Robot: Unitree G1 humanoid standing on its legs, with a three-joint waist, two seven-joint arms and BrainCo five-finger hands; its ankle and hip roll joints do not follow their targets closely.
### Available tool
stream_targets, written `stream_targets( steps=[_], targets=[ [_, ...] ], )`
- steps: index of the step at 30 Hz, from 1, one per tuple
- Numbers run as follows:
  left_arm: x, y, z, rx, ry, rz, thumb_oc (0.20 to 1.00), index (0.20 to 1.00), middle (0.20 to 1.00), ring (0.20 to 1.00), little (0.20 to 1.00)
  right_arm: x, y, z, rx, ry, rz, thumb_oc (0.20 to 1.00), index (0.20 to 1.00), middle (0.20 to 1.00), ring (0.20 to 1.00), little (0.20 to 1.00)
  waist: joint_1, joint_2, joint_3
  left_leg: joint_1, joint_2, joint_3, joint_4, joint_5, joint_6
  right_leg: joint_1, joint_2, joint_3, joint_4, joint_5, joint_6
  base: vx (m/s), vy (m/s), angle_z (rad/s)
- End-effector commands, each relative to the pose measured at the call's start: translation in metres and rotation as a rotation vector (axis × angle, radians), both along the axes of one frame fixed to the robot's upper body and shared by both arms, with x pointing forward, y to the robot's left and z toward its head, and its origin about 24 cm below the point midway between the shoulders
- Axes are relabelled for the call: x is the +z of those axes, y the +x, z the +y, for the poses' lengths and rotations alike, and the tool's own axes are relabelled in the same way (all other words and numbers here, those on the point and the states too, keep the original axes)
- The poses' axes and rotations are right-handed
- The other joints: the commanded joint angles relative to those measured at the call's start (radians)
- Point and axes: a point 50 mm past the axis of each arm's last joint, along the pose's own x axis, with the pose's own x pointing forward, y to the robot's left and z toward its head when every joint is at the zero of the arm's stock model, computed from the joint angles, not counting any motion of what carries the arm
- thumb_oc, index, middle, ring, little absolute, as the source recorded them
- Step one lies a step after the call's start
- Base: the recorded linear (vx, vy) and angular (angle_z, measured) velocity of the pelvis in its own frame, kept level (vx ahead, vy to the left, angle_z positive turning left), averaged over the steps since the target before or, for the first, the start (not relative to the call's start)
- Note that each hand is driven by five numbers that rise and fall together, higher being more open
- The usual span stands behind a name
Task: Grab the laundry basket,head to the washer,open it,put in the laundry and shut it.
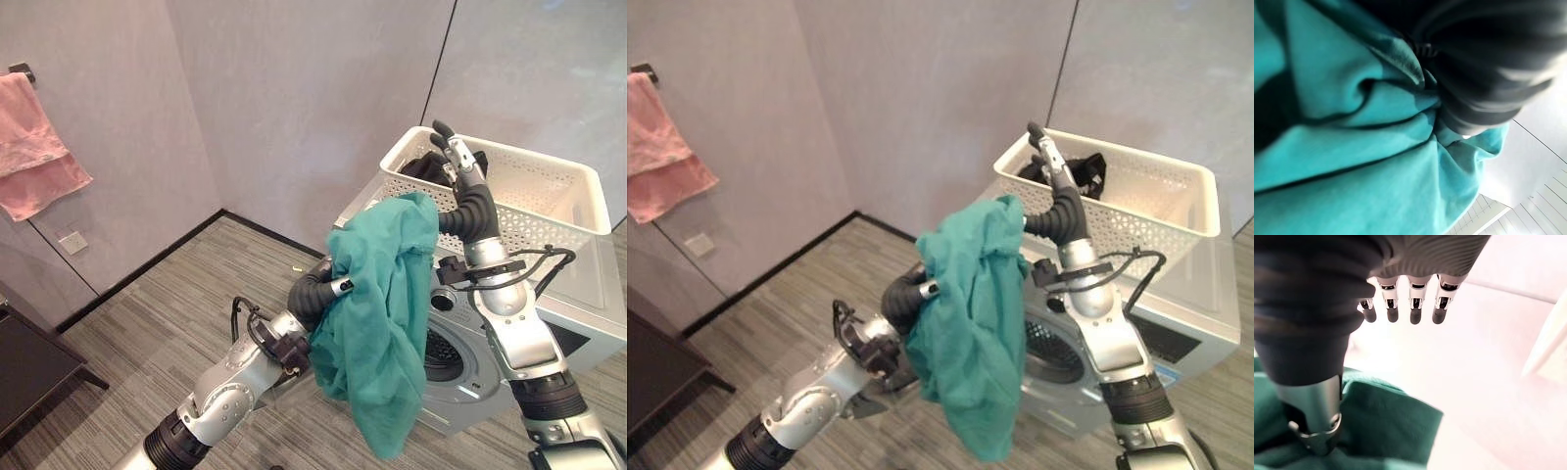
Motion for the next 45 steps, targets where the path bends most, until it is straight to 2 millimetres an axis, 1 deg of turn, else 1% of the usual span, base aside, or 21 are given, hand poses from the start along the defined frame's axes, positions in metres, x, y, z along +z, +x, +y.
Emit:
stream_targets(
  steps=[1,3,5,6,10,14,19,20,23,24,28,30,31,35,36,37,38,40,41,43,45],
  targets=[
    [0.018,0.006,0.006,0.021,-0.088,-0.077,0.2,0.2,0.2,0.2,0.2,0.03,-0.007,-0.007,0.005,0.05,-0.171,1.0,1.0,1.0,1.0,1.0,0.017,-0.021,-0.05,0.053,0.026,0.037,0.006,-0.107,-0.003,-0.067,-0.038,0.049,-0.001,0.095,0.031,0.0,0.0,0.0],
    [0.018,0.006,0.01,0.018,-0.09,-0.083,0.2,0.2,0.2,0.2,0.2,0.035,-0.013,-0.024,-0.026,-0.062,-0.161,1.0,1.0,1.0,1.0,1.0,0.005,-0.026,-0.057,0.059,0.023,0.045,0.006,-0.111,0.0,-0.071,-0.04,0.059,-0.001,0.099,0.034,0.0,0.035,0.01],
    [0.018,0.006,0.01,0.016,-0.091,-0.083,0.2,0.2,0.2,0.2,0.2,0.035,-0.013,-0.024,-0.027,-0.062,-0.161,1.0,1.0,1.0,1.0,1.0,0.006,-0.026,-0.057,0.06,0.023,0.046,0.006,-0.111,0.0,-0.071,-0.04,0.059,-0.001,0.099,0.034,0.0,0.0,0.0],
    [0.018,0.007,0.011,0.025,-0.093,-0.084,0.2,0.2,0.2,0.2,0.2,0.037,-0.015,-0.035,-0.082,-0.054,-0.176,1.0,1.0,1.0,1.0,1.0,-0.003,-0.026,-0.058,0.061,0.021,0.047,0.006,-0.114,0.002,-0.073,-0.04,0.063,-0.001,0.1,0.036,-0.01,0.02,-0.04],
    [0.019,0.006,0.013,0.035,-0.103,-0.088,0.2,0.2,0.2,0.2,0.2,0.038,-0.021,-0.046,-0.15,-0.06,-0.2,1.0,1.0,1.0,1.0,1.0,-0.01,-0.026,-0.055,0.063,0.017,0.056,0.006,-0.115,0.005,-0.077,-0.042,0.073,-0.001,0.106,0.039,-0.01,0.028,-0.05],
    [0.019,0.007,0.024,0.081,-0.103,-0.095,0.2,0.2,0.2,0.2,0.2,0.048,-0.035,-0.072,-0.274,-0.166,-0.23,1.0,1.0,1.0,1.0,1.0,-0.035,-0.029,-0.049,0.064,0.011,0.072,0.006,-0.119,0.01,-0.093,-0.046,0.094,-0.001,0.116,0.046,-0.03,0.033,-0.13],
    [0.018,0.004,0.03,0.091,-0.103,-0.095,0.2,0.2,0.2,0.2,0.2,0.054,-0.045,-0.085,-0.32,-0.234,-0.231,1.0,1.0,1.0,1.0,1.0,-0.044,-0.028,-0.047,0.066,0.006,0.086,0.006,-0.123,0.016,-0.104,-0.048,0.11,-0.001,0.124,0.051,-0.02,0.027,-0.21],
    [0.018,0.004,0.033,0.1,-0.105,-0.101,0.2,0.2,0.2,0.2,0.2,0.059,-0.053,-0.101,-0.405,-0.248,-0.25,1.0,1.0,1.0,1.0,1.0,-0.058,-0.029,-0.044,0.066,0.002,0.092,0.006,-0.125,0.019,-0.111,-0.05,0.122,-0.001,0.128,0.055,-0.02,0.035,-0.07],
    [0.02,0.003,0.035,0.111,-0.107,-0.109,0.2,0.2,0.2,0.2,0.2,0.065,-0.064,-0.118,-0.536,-0.245,-0.304,1.0,1.0,1.0,1.0,1.0,-0.068,-0.028,-0.041,0.063,-0.003,0.099,0.006,-0.128,0.021,-0.121,-0.054,0.128,-0.001,0.134,0.06,0.0,0.05,-0.12],
    [0.019,0.004,0.038,0.136,-0.102,-0.107,0.2,0.2,0.2,0.2,0.2,0.065,-0.077,-0.139,-0.696,-0.202,-0.348,1.0,1.0,1.0,1.0,1.0,-0.091,-0.021,-0.036,0.067,-0.003,0.101,0.006,-0.139,0.022,-0.121,-0.054,0.131,0.002,0.13,0.063,0.0,0.032,-0.11],
    [0.01,0.004,0.038,0.142,-0.071,-0.075,0.2,0.2,0.2,0.2,0.2,0.052,-0.086,-0.158,-0.843,-0.129,-0.345,1.0,1.0,1.0,1.0,1.0,-0.097,-0.018,-0.029,0.062,-0.008,0.103,0.006,-0.137,0.03,-0.128,-0.059,0.131,0.002,0.138,0.064,0.0,0.021,-0.03],
    [0.0,0.005,0.041,0.171,-0.033,-0.042,0.2,0.2,0.2,0.2,0.2,0.031,-0.089,-0.17,-0.948,-0.09,-0.279,1.0,1.0,1.0,1.0,1.0,-0.098,-0.017,-0.022,0.067,-0.01,0.109,0.006,-0.142,0.035,-0.13,-0.058,0.137,0.004,0.141,0.065,0.0,0.03,-0.05],
    [-0.011,0.004,0.04,0.169,-0.011,0.01,0.2,0.2,0.2,0.2,0.2,0.006,-0.088,-0.18,-1.048,-0.094,-0.168,1.0,1.0,1.0,1.0,1.0,-0.103,-0.011,-0.01,0.069,-0.012,0.114,0.006,-0.143,0.039,-0.137,-0.057,0.144,0.006,0.144,0.066,-0.01,0.028,-0.08],
    [-0.039,0.002,0.045,0.21,0.046,0.123,0.2,0.2,0.2,0.2,0.2,-0.066,-0.097,-0.2,-1.186,-0.055,0.159,1.0,1.0,1.0,1.0,1.0,-0.108,-0.006,0.011,0.082,-0.012,0.137,0.006,-0.151,0.045,-0.148,-0.05,0.168,0.007,0.146,0.065,0.01,0.017,-0.3],
    [-0.04,0.002,0.046,0.21,0.048,0.125,0.2,0.2,0.2,0.2,0.2,-0.067,-0.097,-0.201,-1.185,-0.054,0.161,1.0,1.0,1.0,1.0,1.0,-0.107,-0.007,0.01,0.083,-0.012,0.138,0.006,-0.152,0.045,-0.148,-0.05,0.169,0.007,0.146,0.065,0.02,0.006,-0.21],
    [-0.055,-0.001,0.048,0.224,0.076,0.181,0.2,0.2,0.2,0.2,0.2,-0.117,-0.111,-0.212,-1.252,-0.007,0.386,1.0,1.0,1.0,1.0,1.0,-0.109,-0.006,0.028,0.087,-0.012,0.142,0.006,-0.154,0.045,-0.151,-0.047,0.17,0.007,0.141,0.065,0.02,0.002,-0.21],
    [-0.058,-0.001,0.048,0.228,0.081,0.193,0.2,0.2,0.2,0.2,0.2,-0.132,-0.114,-0.212,-1.258,0.039,0.439,1.0,1.0,1.0,1.0,1.0,-0.109,-0.006,0.035,0.087,-0.012,0.143,0.006,-0.153,0.045,-0.154,-0.045,0.17,0.008,0.139,0.064,0.0,-0.003,-0.16],
    [-0.064,0.0,0.049,0.241,0.101,0.215,0.2,0.2,0.2,0.2,0.2,-0.163,-0.116,-0.208,-1.222,0.108,0.572,1.0,1.0,1.0,1.0,1.0,-0.111,-0.013,0.064,0.083,-0.009,0.145,0.006,-0.146,0.045,-0.166,-0.038,0.172,0.027,0.128,0.058,-0.03,-0.021,-0.1],
    [-0.071,-0.001,0.048,0.241,0.117,0.244,0.2,0.2,0.2,0.2,0.2,-0.189,-0.12,-0.199,-1.179,0.197,0.678,1.0,1.0,1.0,1.0,1.0,-0.109,-0.018,0.083,0.088,-0.004,0.146,0.009,-0.15,0.044,-0.165,-0.03,0.169,0.043,0.112,0.053,-0.02,-0.03,-0.06],
    [-0.072,-0.001,0.049,0.243,0.129,0.246,0.2,0.2,0.2,0.2,0.2,-0.199,-0.117,-0.192,-1.132,0.214,0.723,1.0,1.0,1.0,1.0,1.0,-0.107,-0.025,0.093,0.084,-0.005,0.149,0.012,-0.142,0.044,-0.172,-0.031,0.168,0.058,0.11,0.048,-0.05,-0.021,-0.03],
    [-0.079,-0.001,0.052,0.252,0.175,0.253,0.2,0.2,0.2,0.2,0.2,-0.237,-0.119,-0.161,-0.953,0.262,0.921,1.0,1.0,1.0,1.0,1.0,-0.096,-0.038,0.154,0.031,0.002,0.145,0.117,-0.169,0.044,-0.21,-0.036,0.155,0.159,0.072,0.033,-0.16,-0.01,0.01]
  ],
)
